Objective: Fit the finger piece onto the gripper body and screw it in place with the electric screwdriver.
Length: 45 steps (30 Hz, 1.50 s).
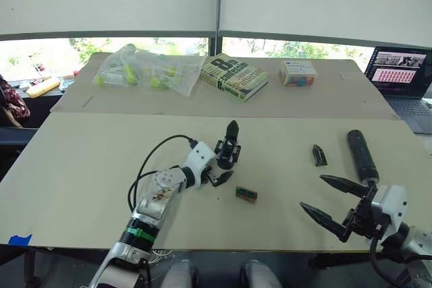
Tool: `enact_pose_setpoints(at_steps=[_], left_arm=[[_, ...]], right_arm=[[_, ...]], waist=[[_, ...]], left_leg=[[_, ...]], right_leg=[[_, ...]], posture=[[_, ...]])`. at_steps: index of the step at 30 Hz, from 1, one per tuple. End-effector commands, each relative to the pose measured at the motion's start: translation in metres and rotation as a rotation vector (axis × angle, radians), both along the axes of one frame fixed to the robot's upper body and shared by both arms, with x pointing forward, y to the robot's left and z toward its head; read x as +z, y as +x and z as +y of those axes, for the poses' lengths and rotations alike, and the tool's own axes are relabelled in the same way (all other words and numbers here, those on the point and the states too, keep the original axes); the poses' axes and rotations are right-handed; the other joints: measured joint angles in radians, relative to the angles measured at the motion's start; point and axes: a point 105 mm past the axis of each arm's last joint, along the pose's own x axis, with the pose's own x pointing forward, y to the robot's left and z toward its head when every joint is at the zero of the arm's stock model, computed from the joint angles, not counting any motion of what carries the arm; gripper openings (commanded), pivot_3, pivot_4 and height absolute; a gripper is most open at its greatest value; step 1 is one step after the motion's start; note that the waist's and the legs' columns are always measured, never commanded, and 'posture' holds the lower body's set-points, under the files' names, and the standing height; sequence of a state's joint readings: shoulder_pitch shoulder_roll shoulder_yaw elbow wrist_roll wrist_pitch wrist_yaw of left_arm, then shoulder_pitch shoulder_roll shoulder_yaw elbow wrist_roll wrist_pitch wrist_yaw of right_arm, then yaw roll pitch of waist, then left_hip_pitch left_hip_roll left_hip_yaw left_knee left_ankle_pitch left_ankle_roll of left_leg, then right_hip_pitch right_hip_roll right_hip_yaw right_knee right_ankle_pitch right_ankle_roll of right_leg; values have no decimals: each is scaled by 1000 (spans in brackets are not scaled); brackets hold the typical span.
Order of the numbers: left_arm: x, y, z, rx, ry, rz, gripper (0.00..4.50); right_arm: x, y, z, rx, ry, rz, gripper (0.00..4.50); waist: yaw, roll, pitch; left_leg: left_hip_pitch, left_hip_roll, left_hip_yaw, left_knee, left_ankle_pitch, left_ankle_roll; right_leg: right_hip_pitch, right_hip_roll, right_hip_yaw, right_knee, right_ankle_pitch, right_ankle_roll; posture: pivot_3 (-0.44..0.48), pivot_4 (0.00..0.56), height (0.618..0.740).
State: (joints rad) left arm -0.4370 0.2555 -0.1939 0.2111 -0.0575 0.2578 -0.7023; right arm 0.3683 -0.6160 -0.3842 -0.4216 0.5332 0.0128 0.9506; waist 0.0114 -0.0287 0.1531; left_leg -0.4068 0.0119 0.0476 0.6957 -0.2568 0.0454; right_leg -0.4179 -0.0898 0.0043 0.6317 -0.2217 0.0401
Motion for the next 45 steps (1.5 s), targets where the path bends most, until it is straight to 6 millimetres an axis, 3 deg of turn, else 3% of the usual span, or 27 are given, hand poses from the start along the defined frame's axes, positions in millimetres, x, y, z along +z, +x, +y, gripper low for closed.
enact_pose_setpoints(at_steps=[1,8,19,22,25,33,45], left_arm=[[15,5,6,-53,-25,-28,4420],[15,3,0,-299,1,-10,4420],[11,26,-13,-350,62,-34,4420],[9,25,-14,-369,55,-24,3642],[8,22,-14,-389,53,-24,2265],[19,27,-31,-325,-8,-91,2271],[16,16,-50,-332,-29,-69,2271]], right_arm=[[12,0,-3,-2,-10,-58,4500],[12,1,-1,4,-9,-56,4500],[14,3,0,7,-11,-61,4500],[14,3,0,1,-11,-63,4500],[14,2,0,-2,-11,-64,4500],[14,2,1,-4,-11,-66,4500],[14,2,2,-3,-8,-63,4500]], waist=[[0,0,0],[4,0,0],[0,0,0],[1,0,0],[0,0,0],[7,0,0],[12,0,0]], left_leg=[[0,0,0,0,0,0],[0,-1,0,0,0,0],[-1,-3,0,0,0,0],[-1,-3,0,1,0,0],[-1,-3,0,1,0,0],[-1,-3,0,1,0,0],[-2,-4,0,1,0,1]], right_leg=[[0,0,0,0,0,0],[0,-1,0,-1,0,0],[1,0,0,-1,0,1],[0,0,0,-1,0,1],[1,-1,0,-1,0,1],[1,-1,0,-1,1,2],[0,-2,0,-2,1,3]], posture=[[0,150,740],[0,150,740],[0,150,740],[0,150,740],[0,150,740],[0,150,740],[0,150,740]])
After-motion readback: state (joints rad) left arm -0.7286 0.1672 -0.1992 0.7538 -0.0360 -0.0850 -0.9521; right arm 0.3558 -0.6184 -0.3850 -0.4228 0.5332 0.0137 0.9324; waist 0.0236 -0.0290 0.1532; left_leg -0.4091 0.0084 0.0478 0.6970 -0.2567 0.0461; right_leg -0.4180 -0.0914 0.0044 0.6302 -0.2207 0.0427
